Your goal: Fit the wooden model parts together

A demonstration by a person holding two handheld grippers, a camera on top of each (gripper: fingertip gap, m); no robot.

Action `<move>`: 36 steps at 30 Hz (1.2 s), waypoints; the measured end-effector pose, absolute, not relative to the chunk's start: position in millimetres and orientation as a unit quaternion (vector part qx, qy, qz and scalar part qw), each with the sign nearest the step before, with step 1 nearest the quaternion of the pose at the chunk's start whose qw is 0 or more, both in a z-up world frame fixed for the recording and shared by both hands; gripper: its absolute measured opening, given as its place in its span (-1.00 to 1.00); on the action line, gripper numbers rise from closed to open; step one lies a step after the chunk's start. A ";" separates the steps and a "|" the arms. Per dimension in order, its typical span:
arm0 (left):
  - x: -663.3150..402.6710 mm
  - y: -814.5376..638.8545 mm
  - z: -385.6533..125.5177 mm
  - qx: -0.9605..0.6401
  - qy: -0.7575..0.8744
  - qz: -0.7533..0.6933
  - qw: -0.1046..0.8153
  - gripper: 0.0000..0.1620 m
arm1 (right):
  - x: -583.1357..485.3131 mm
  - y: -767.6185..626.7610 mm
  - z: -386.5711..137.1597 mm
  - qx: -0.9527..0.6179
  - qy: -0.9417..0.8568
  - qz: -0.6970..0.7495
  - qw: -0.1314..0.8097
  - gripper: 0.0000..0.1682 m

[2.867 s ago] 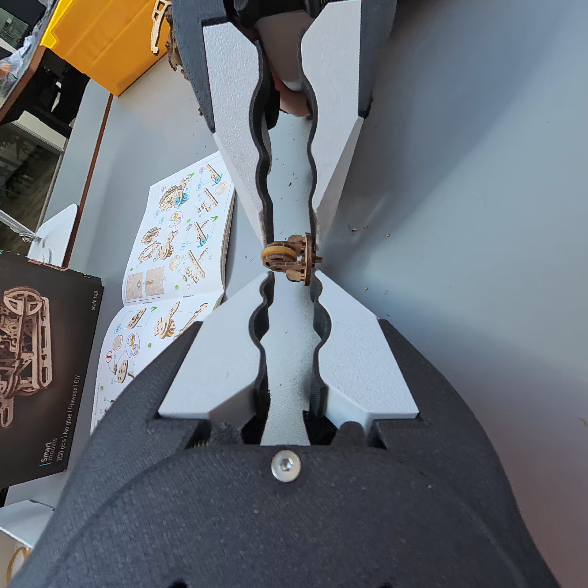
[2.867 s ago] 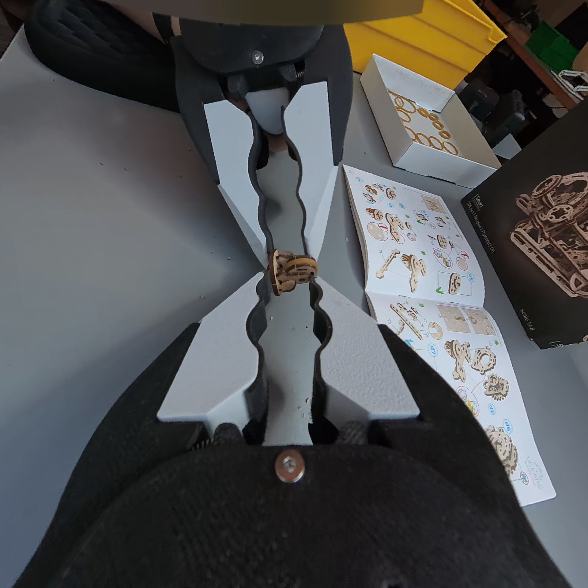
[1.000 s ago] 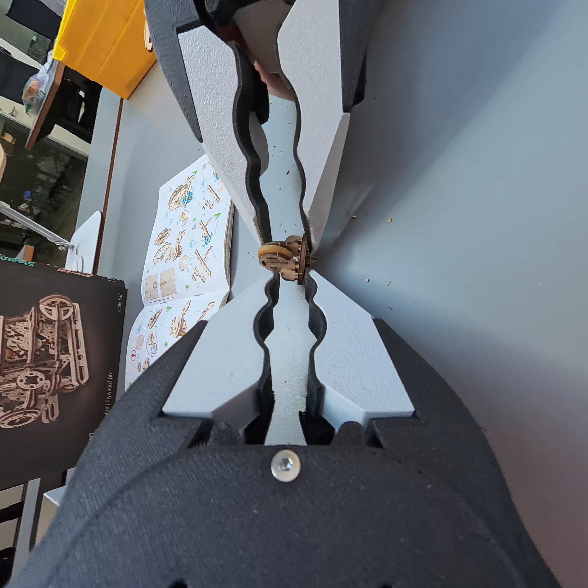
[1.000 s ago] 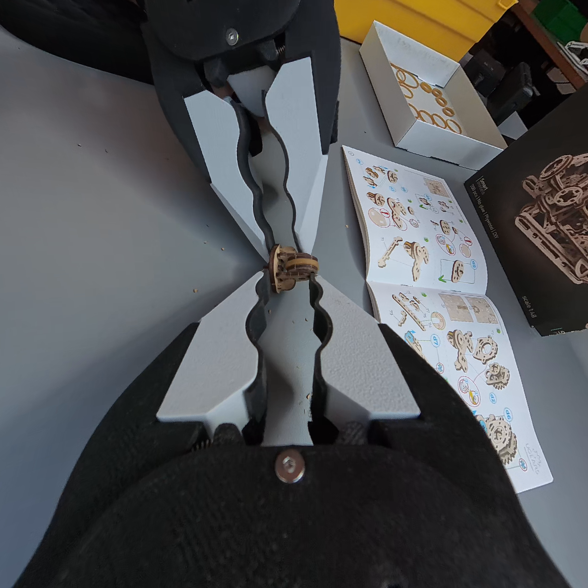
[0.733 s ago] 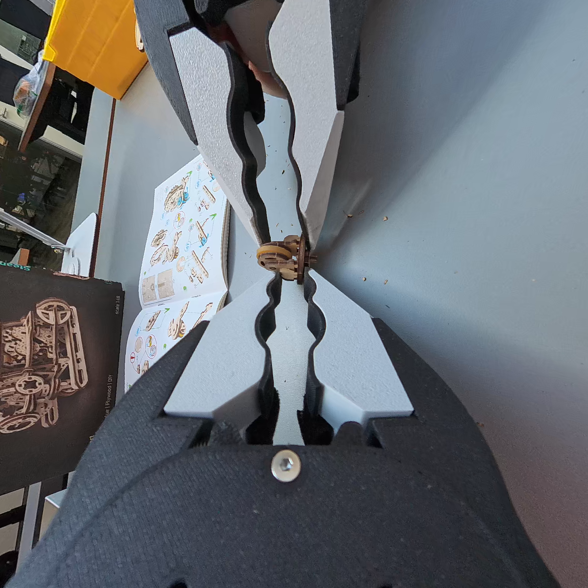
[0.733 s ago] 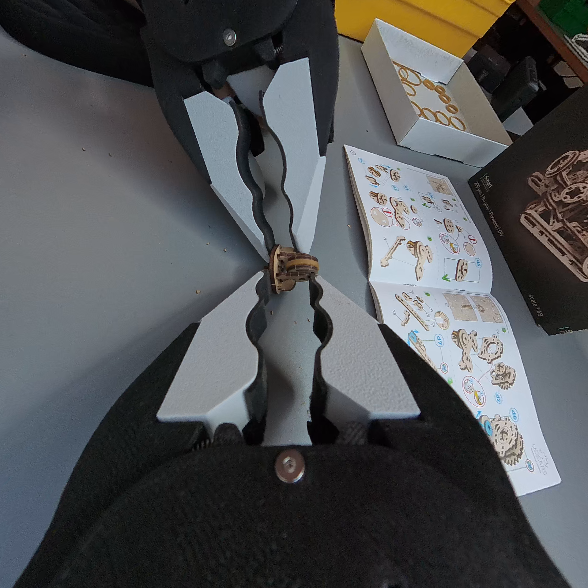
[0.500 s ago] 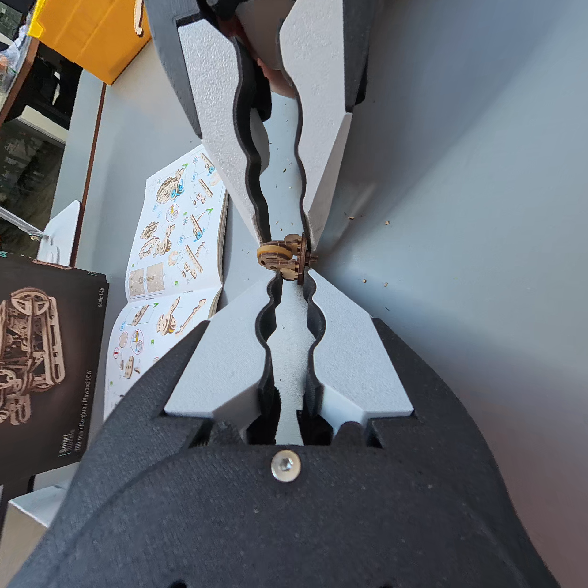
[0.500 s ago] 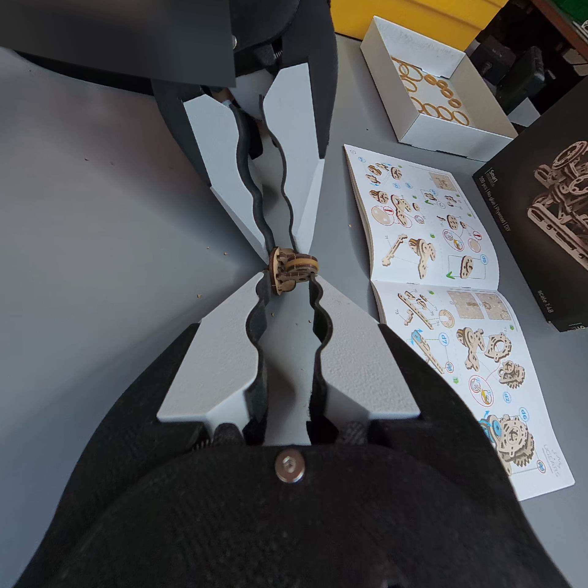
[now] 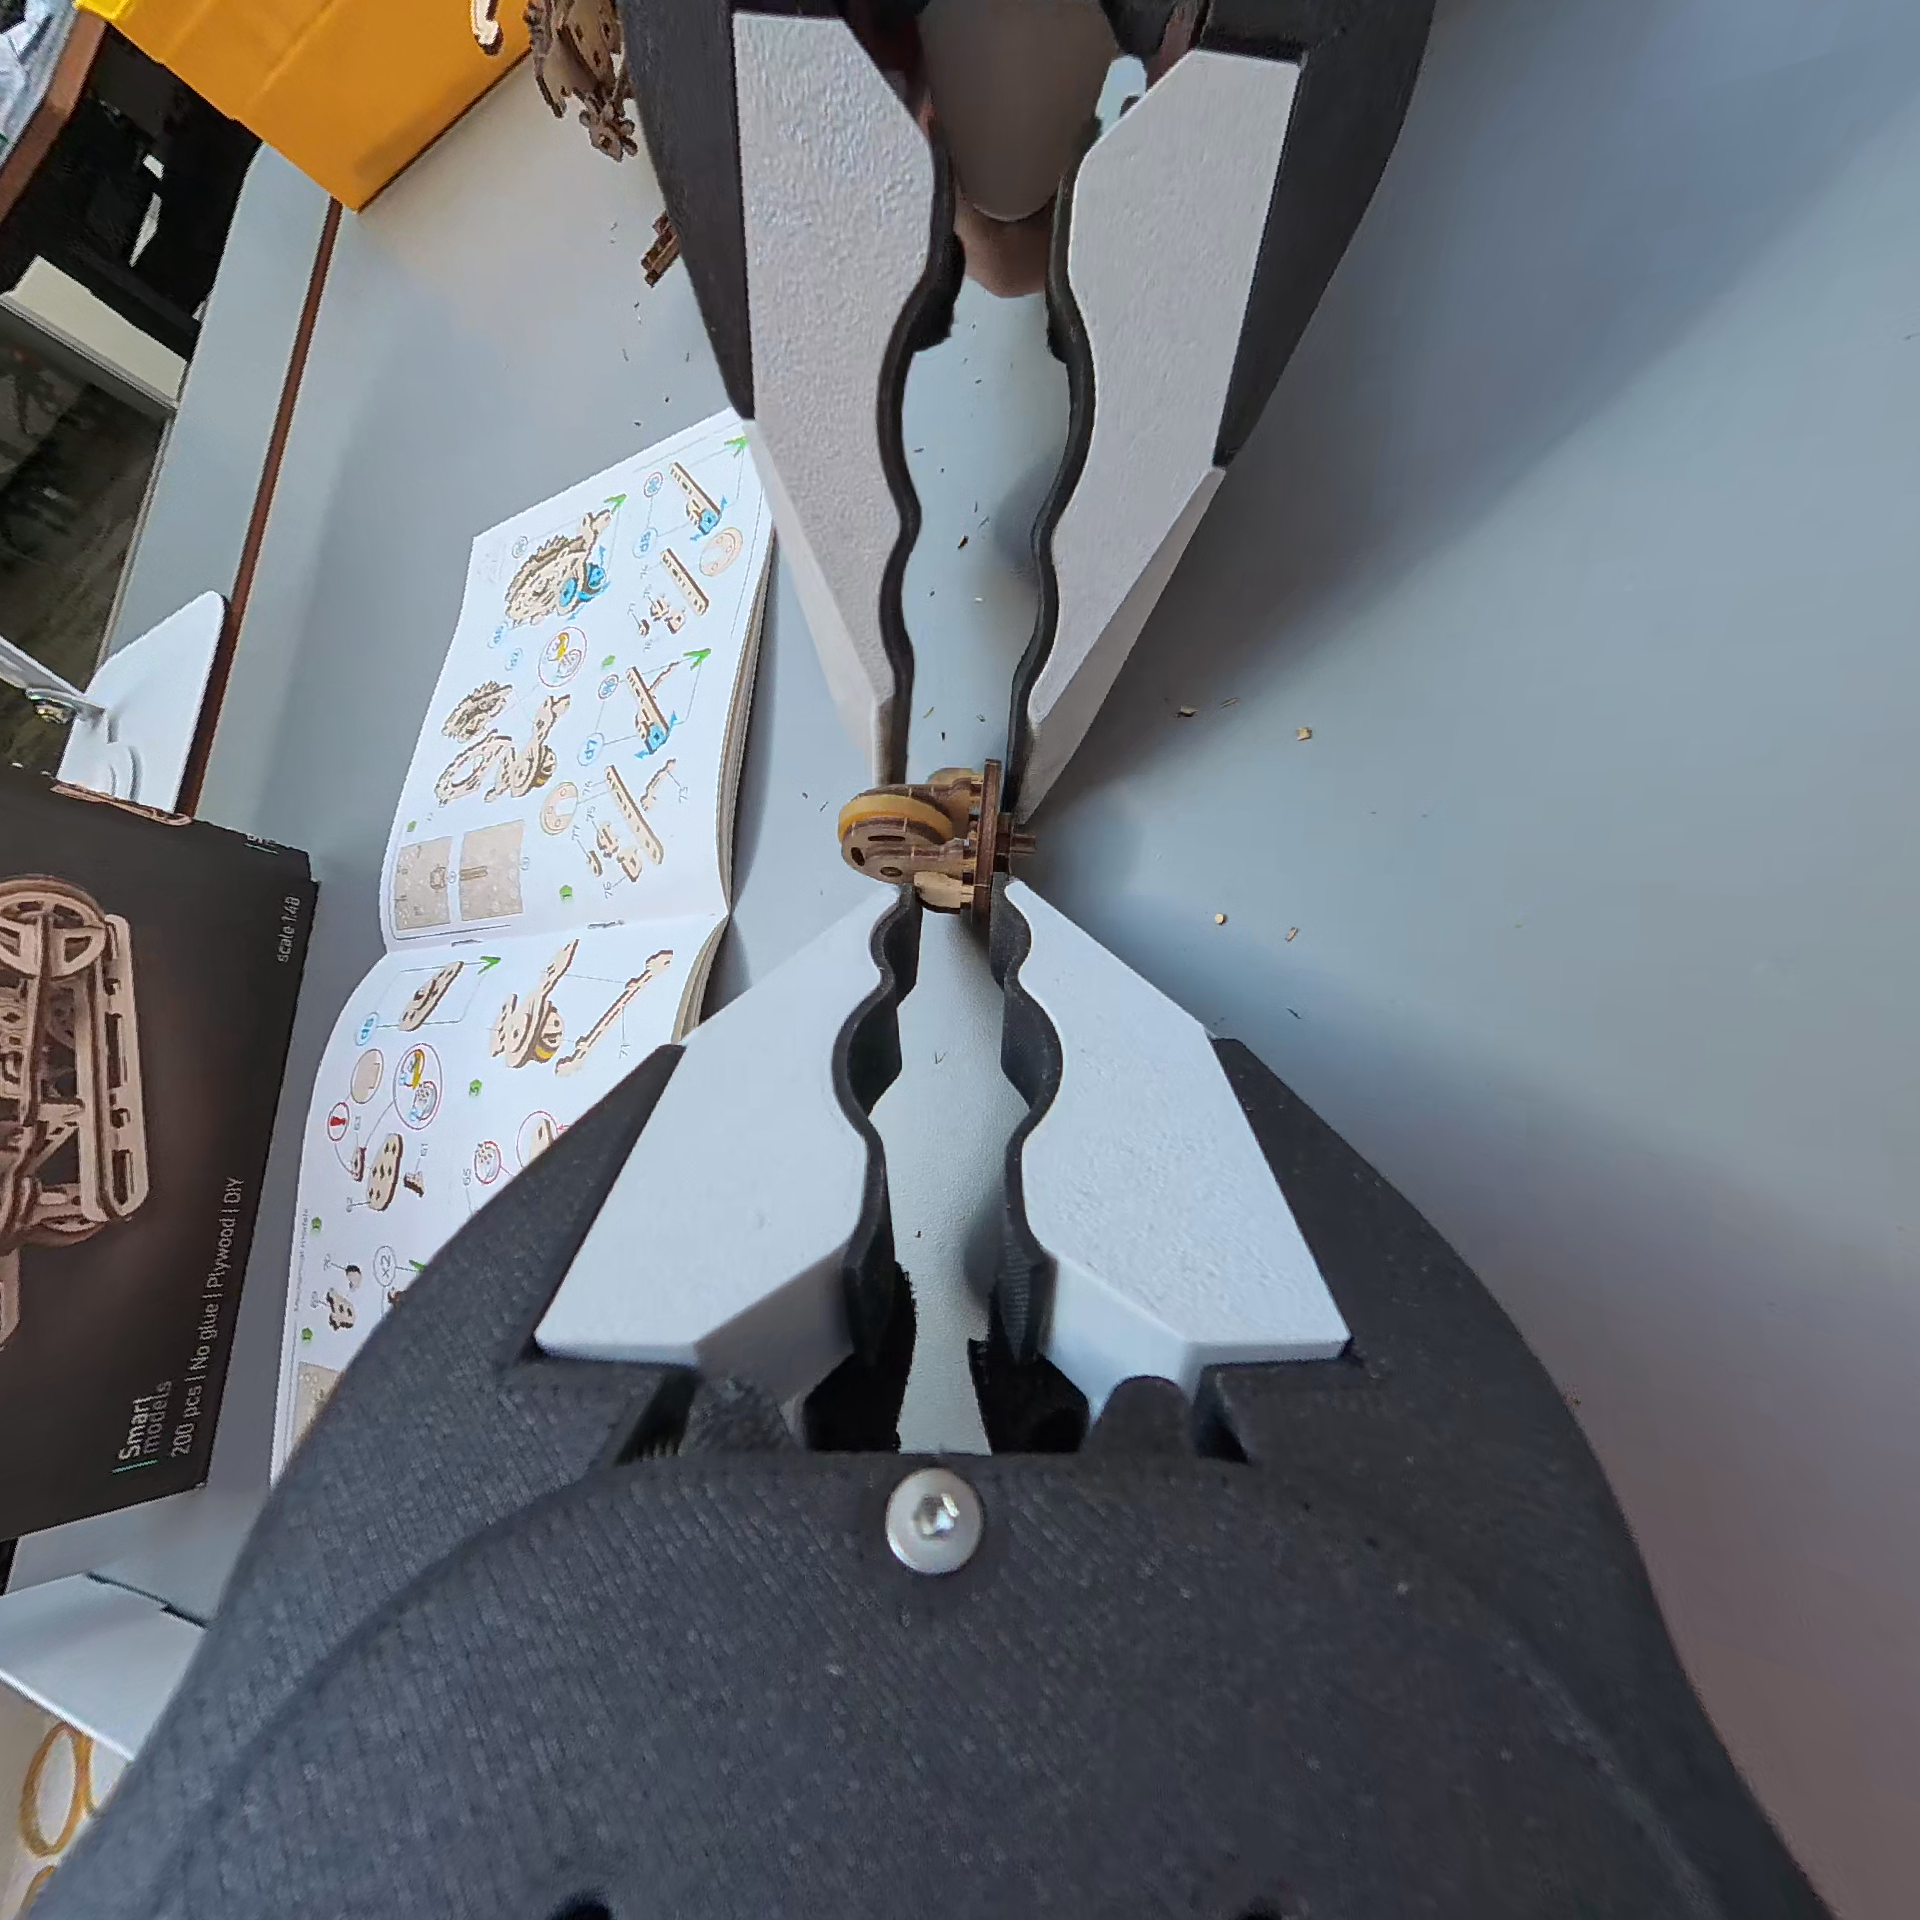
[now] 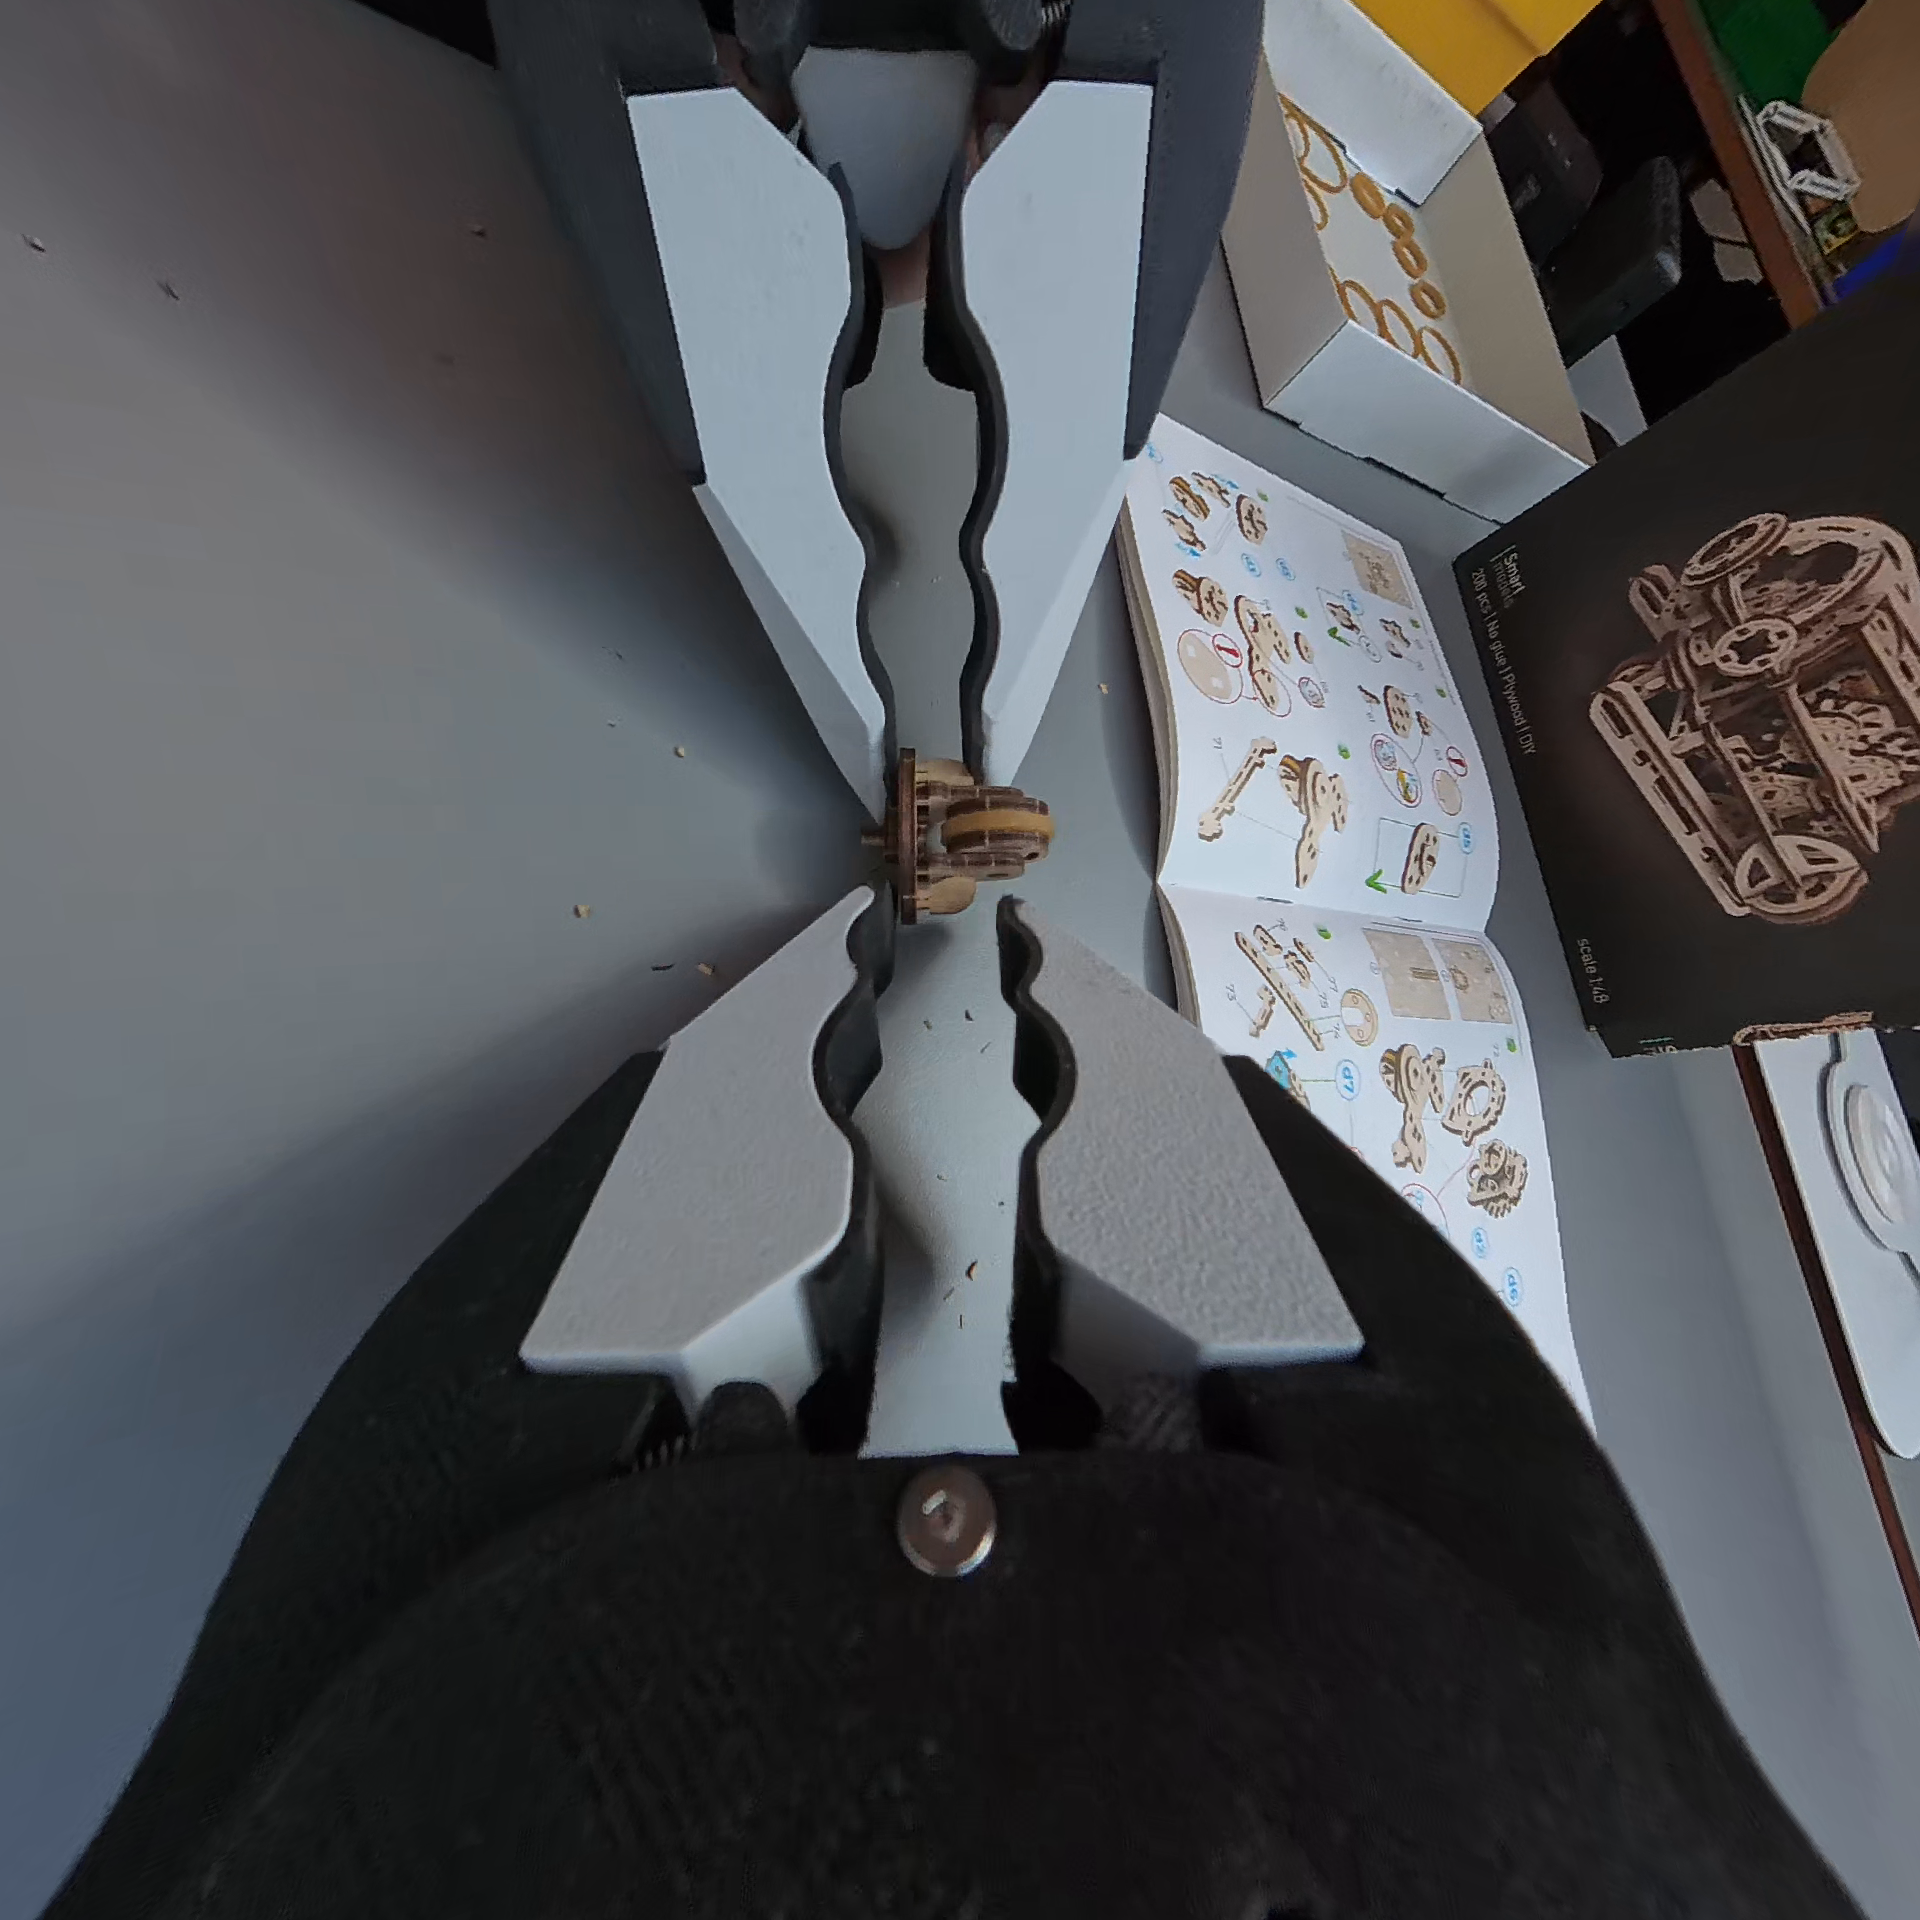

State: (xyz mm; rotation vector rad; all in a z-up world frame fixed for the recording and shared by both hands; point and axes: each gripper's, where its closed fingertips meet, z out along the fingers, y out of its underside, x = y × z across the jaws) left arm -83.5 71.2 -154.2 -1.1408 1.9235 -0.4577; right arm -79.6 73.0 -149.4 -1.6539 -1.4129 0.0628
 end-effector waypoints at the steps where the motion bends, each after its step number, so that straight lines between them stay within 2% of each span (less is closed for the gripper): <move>1: -83.1 70.4 -154.2 -0.452 0.767 -0.180 0.417 -0.86 | -80.2 72.7 -149.3 -0.672 -0.578 0.022 0.462 -0.77; 3: -82.9 69.7 -154.2 -0.448 0.770 -0.175 0.420 -0.86 | -83.1 70.9 -150.4 -0.670 -0.583 0.024 0.459 -0.85; 21: -83.1 67.5 -154.1 -0.412 0.790 -0.131 0.435 -0.87 | -83.0 68.9 -151.1 -0.665 -0.602 -0.028 0.441 -0.88; 36: -84.7 64.8 -153.8 -0.378 0.801 -0.150 0.439 -0.87 | -83.0 68.1 -152.1 -0.673 -0.591 0.040 0.443 -0.86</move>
